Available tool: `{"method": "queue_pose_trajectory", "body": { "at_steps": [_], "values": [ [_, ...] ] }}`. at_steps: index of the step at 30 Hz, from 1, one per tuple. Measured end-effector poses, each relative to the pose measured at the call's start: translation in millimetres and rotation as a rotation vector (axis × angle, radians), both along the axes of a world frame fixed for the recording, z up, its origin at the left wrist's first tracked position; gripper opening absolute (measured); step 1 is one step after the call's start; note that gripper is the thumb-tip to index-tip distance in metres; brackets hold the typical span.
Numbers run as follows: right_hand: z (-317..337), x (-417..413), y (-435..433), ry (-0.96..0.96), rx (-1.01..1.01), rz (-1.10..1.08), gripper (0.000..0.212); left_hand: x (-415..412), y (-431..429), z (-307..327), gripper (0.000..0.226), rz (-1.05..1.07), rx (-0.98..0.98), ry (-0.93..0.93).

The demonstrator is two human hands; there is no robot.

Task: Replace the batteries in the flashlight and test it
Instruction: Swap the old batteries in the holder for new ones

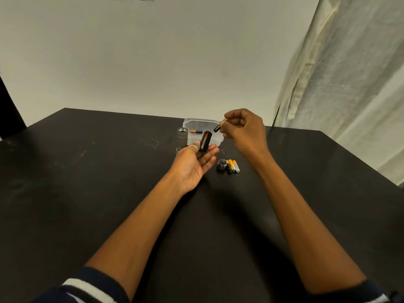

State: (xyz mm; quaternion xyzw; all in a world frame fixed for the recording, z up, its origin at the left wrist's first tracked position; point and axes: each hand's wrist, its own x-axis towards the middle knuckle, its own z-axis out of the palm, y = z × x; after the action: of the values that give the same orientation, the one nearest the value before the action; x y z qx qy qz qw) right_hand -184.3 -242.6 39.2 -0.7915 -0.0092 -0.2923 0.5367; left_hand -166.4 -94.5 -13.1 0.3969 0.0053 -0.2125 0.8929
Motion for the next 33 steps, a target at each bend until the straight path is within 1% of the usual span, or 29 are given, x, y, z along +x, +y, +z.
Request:
{"method": "queue_pose_trajectory", "body": {
  "at_steps": [4,10,13,18,20,21,22,24,25,26,27,29,31,33],
  "values": [
    [-0.8,1.1,1.3,0.008,-0.077,0.017,0.018,1.5,-0.4,-0.7,0.028,0.007,0.015,-0.02],
    [-13.8,3.0,10.3,-0.041,-0.399,0.032,0.01,1.4,-1.0,-1.9,0.025,0.014,0.031,-0.046],
    [-17.1,4.2,9.9,-0.05,-0.467,0.065,0.007,3.3,-1.1,-3.1,0.023,0.035,0.022,-0.05],
    [-17.4,6.7,4.2,0.025,-0.532,0.162,0.006,3.2,-2.2,-3.9,0.023,0.031,0.045,-0.075],
    [-18.1,7.2,3.0,0.041,-0.515,0.152,0.007,2.3,-2.4,-3.2,0.027,0.023,0.056,-0.086],
    [-18.2,8.1,2.9,0.054,-0.504,0.124,0.012,2.1,-2.3,-2.9,0.028,0.018,0.06,-0.09],
    [-18.4,9.5,2.9,0.074,-0.495,0.082,0.02,2.0,-2.3,-2.8,0.029,0.014,0.061,-0.094],
    [-18.3,11.9,1.1,0.155,-0.44,0.043,0.046,1.4,-2.2,-3.0,0.028,0.006,0.062,-0.099],
    [-18.0,12.2,-0.2,0.211,-0.369,0.069,0.057,1.0,-2.1,-2.9,0.027,0.0,0.063,-0.103],
    [-18.2,11.9,-1.5,0.264,-0.276,0.112,0.063,0.5,-2.0,-3.0,0.027,-0.007,0.065,-0.11],
    [-19.4,11.6,-2.9,0.301,-0.18,0.156,0.062,0.2,-1.8,-2.9,0.026,-0.015,0.067,-0.119],
    [-21.9,11.4,-3.7,0.323,-0.031,0.195,0.053,-0.3,-2.2,-2.8,0.025,-0.026,0.066,-0.135],
    [-23.7,12.5,-1.1,0.306,0.08,0.197,0.044,-0.9,-2.3,-2.7,0.025,-0.029,0.06,-0.146],
    [-24.6,14.9,2.1,0.296,0.15,0.195,0.038,-0.8,-2.3,-3.2,0.026,-0.024,0.048,-0.141]
  ]
}}
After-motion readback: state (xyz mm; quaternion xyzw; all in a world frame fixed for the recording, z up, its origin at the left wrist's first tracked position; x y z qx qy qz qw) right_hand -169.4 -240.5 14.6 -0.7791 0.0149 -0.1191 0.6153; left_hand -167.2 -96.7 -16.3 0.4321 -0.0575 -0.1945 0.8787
